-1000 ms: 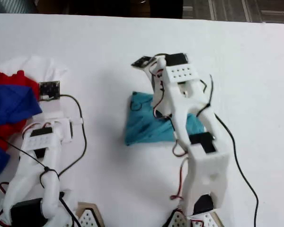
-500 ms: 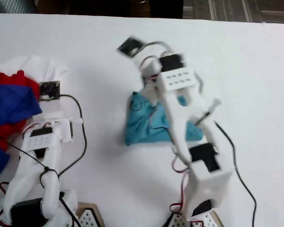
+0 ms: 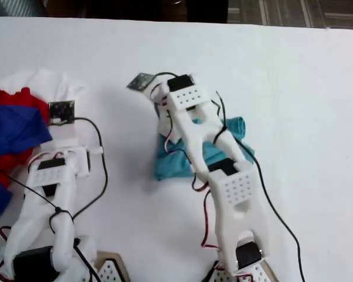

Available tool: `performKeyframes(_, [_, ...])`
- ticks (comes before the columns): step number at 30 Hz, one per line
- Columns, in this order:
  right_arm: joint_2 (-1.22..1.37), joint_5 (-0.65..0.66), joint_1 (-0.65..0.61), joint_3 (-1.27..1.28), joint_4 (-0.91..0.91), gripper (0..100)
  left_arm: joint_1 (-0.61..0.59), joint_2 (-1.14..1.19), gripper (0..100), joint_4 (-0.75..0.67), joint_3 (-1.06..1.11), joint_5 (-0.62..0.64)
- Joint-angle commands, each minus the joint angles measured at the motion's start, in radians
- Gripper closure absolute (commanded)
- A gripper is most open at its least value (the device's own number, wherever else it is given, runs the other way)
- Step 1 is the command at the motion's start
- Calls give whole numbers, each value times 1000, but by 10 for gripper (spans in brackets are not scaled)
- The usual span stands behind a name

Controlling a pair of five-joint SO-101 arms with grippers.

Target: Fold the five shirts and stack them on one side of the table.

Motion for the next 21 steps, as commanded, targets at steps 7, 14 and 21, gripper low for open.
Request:
performKeyframes(7, [7,-2,107,-170,163,978,14,0,974,-29,-16,3])
performKeyframes(14, [15,0,131,-170,170,978,14,0,974,-29,-16,3])
performKeyframes(21, [8,0,105,-216,165,978,14,0,974,-29,-16,3])
